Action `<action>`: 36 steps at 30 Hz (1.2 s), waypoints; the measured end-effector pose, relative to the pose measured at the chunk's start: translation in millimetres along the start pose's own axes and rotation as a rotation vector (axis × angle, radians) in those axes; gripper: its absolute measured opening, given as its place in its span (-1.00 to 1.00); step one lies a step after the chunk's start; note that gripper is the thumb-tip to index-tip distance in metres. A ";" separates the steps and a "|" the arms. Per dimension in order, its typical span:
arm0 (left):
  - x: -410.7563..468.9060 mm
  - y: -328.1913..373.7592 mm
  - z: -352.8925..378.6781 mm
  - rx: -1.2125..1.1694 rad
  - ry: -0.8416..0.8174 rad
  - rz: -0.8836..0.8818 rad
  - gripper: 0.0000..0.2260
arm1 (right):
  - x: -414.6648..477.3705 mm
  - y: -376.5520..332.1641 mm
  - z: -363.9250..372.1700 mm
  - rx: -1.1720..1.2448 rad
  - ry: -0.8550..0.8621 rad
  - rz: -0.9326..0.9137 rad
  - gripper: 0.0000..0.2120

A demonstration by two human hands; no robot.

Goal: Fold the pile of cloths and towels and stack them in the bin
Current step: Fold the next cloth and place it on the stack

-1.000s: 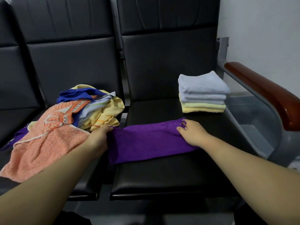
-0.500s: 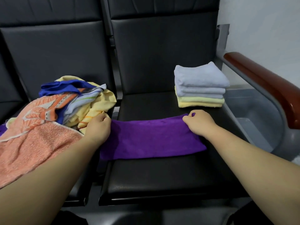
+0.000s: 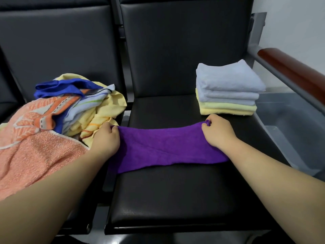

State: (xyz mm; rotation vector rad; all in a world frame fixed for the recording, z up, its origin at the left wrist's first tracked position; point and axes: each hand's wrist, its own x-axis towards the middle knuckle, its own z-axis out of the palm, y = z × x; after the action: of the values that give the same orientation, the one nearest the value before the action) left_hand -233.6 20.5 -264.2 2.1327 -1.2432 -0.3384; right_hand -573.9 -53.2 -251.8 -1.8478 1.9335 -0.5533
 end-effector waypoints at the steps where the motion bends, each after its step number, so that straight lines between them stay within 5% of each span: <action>1: 1.5 -0.2 0.4 0.006 -0.001 -0.004 -0.80 | 1.4 0.6 0.2 -0.005 0.000 0.001 -0.80; 12: 2.2 7.4 1.5 0.064 -0.040 -0.060 -0.77 | 6.3 0.7 2.9 0.022 0.024 0.025 -0.91; 18: -12.1 17.3 -9.9 0.079 -0.113 -0.084 -0.52 | -4.4 -6.1 -2.8 0.053 -0.004 0.039 -0.53; 27: -31.9 10.6 -13.3 0.163 -0.162 -0.134 -0.61 | -32.8 -6.1 -17.6 0.026 0.021 0.185 -0.33; 33: -49.0 6.4 -3.4 0.262 -0.141 0.035 -0.77 | -54.2 -15.6 -10.1 -0.135 0.022 -0.135 -0.71; 36: -51.6 4.2 -4.2 0.298 -0.173 0.141 -0.81 | -58.4 -15.1 8.4 -0.236 -0.142 -0.241 -0.51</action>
State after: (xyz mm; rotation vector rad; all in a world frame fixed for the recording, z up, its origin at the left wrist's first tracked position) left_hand -261.2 64.5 -263.2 2.2839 -1.6210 -0.2957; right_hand -554.4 4.5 -249.4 -2.2217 1.7572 -0.2635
